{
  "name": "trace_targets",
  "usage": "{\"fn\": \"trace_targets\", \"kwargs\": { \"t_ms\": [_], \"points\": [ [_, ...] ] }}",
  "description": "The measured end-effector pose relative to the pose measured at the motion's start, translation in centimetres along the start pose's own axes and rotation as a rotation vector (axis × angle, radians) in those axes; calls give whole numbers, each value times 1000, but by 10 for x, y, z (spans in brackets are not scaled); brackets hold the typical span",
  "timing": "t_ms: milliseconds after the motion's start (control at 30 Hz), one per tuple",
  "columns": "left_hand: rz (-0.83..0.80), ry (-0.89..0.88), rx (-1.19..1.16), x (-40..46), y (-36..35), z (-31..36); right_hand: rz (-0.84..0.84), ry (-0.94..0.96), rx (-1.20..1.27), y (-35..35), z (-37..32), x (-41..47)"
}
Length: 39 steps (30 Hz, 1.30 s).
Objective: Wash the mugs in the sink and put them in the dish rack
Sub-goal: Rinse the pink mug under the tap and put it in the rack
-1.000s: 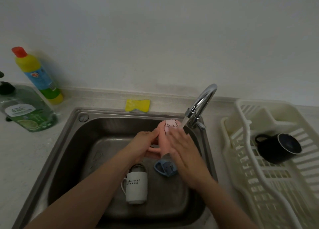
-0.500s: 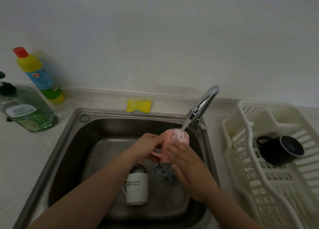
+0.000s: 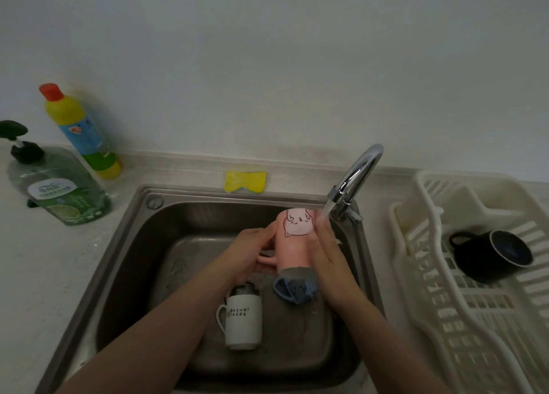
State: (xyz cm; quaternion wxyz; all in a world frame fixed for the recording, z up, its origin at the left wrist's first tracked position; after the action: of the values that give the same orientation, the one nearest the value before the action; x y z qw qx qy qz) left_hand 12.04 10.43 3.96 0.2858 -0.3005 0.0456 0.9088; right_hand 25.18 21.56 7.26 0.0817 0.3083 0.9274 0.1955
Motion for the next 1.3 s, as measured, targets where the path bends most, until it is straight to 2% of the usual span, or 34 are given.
{"fn": "trace_targets", "kwargs": {
  "t_ms": [67, 167, 300, 467, 567, 633, 767, 900, 1033, 1100, 1167, 1233, 1300],
  "points": [
    [14, -12, -23, -2, 2, 5, -30, 48, 11, -1, -3, -16],
    [19, -12, -34, -3, 8, 8, -90, 167, -130, -2, 5, -35],
    [-22, -15, 40, -8, -2, 4, 50, 94, -201, 1, -1, 0],
    [-26, 6, 66, -3, -3, 6, -135, 445, -563, 6, 4, -31],
    [-43, 7, 132, -3, -8, 9, -47, 424, -577, 13, 2, 0],
    [-44, -12, 165, -1, -9, 12, -56, 437, -597, 10, -3, 2],
    [6, -26, 143, 1, -8, 12, -109, 648, -675, 7, 10, -19],
    [44, -47, 187, 1, -12, 11, 13, 434, -571, 17, 5, 22],
    [19, -31, 168, 1, -2, 11, -158, 551, -653, 8, 11, -19],
    [-14, -19, 129, -1, -1, 9, -130, 563, -564, 9, 16, -17],
    [-9, -20, 96, -3, -5, 9, -20, 368, -407, 12, 14, 4],
    [4, -27, 83, 0, -7, 10, 12, 176, -290, 13, 10, 5],
    [-10, -14, 45, 1, -6, 11, -25, 236, -282, 10, 6, -19]
  ]
}}
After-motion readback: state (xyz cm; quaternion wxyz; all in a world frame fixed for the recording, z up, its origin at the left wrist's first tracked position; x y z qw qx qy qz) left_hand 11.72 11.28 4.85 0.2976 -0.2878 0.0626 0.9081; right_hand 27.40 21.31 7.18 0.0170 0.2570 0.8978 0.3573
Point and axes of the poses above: each hand's wrist, its own x-axis towards the middle knuckle, its own y-axis out of the back of the hand, z = x × y, the point moved 1 cm from there along x, towards the middle knuckle, and after that the axes turned 11 degrees about z, right-handed, at the moved point
